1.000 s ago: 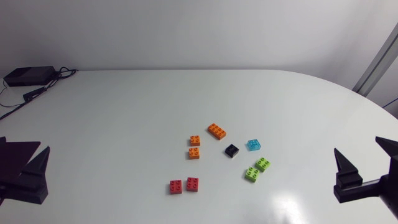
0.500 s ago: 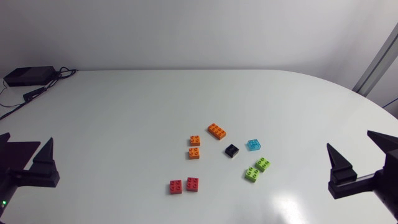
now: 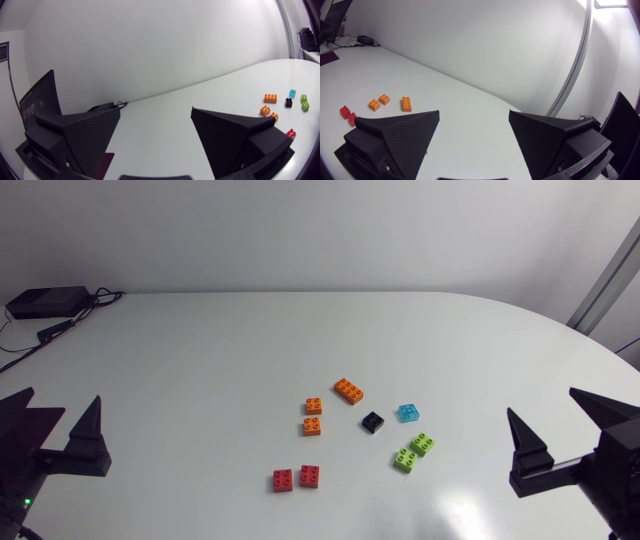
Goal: Separate the duplo bricks
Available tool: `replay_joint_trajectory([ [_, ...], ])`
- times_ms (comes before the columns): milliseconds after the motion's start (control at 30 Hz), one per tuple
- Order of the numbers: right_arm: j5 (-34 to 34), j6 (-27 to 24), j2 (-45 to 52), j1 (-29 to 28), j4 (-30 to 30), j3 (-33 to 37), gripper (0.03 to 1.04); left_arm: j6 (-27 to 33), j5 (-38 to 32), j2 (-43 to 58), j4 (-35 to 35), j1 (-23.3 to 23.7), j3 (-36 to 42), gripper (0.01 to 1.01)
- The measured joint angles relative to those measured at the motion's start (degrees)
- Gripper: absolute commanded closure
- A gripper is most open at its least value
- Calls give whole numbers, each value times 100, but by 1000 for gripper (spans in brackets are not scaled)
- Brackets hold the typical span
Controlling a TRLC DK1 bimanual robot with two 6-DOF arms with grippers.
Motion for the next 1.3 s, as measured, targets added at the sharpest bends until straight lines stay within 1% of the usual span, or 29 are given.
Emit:
replay_joint_trajectory([
  [133, 0, 0, 24, 26, 227, -155, 66, 0, -17, 0, 284, -70, -269, 43],
  [267, -2, 0, 72, 81, 382, -271, 66, 0, -15, 0, 415, -76, -483, 43],
  [467, -11, 0, 76, 85, 570, -385, 66, 0, -15, 0, 415, -144, -514, 43],
  [833, -153, 0, 28, 118, 728, -503, 66, 0, -13, -2, 280, -144, -507, 43],
  [967, -173, 0, -114, 118, 863, -671, 66, 0, -13, 0, 238, -142, -496, 43],
  [1133, -186, 7, -153, 186, 1099, -999, 66, 0, -15, 0, 234, -2, -494, 43],
  [1300, -190, 22, -168, 192, 1185, -1016, 66, 0, -13, 0, 219, 46, -490, 43],
])
